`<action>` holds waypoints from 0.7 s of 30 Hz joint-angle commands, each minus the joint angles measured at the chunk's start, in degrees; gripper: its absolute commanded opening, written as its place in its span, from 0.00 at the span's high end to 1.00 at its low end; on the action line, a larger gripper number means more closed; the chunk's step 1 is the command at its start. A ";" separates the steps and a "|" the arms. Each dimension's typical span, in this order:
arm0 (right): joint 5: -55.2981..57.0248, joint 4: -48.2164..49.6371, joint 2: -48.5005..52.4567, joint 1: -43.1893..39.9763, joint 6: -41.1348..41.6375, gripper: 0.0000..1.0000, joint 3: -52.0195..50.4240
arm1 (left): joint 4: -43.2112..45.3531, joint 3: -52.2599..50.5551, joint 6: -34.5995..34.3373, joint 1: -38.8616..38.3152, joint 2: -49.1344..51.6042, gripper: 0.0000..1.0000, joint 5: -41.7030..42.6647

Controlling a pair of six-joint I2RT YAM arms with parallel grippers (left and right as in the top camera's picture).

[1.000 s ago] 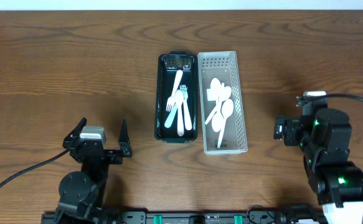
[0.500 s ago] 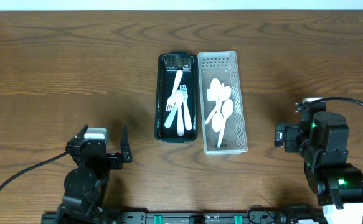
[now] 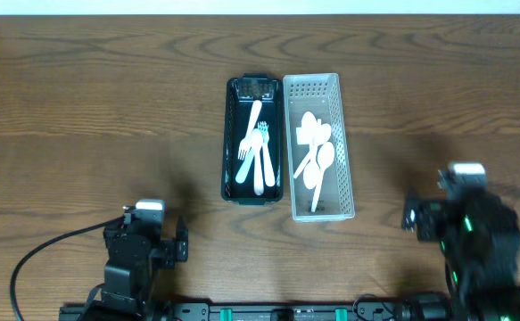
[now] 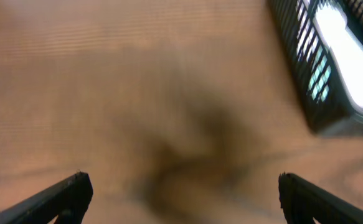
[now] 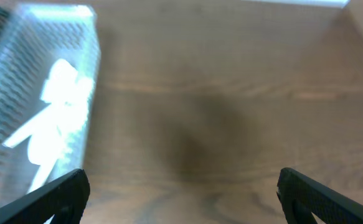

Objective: Pack container

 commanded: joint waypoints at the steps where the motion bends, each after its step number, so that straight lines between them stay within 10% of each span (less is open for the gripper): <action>1: -5.42 -1.29 -9.88 -0.42 -0.13 0.01 -3.67 | -3.15 -0.09 -0.70 -0.17 -0.42 0.02 -0.44; 15: -1.55 47.45 -23.80 -0.52 8.74 0.01 -34.64 | -6.75 -0.09 -0.70 -0.17 -0.42 0.02 -0.44; 21: 2.12 48.72 -23.80 -0.52 8.76 0.01 -41.75 | -6.75 -0.09 -0.70 -0.17 -0.42 0.02 -0.44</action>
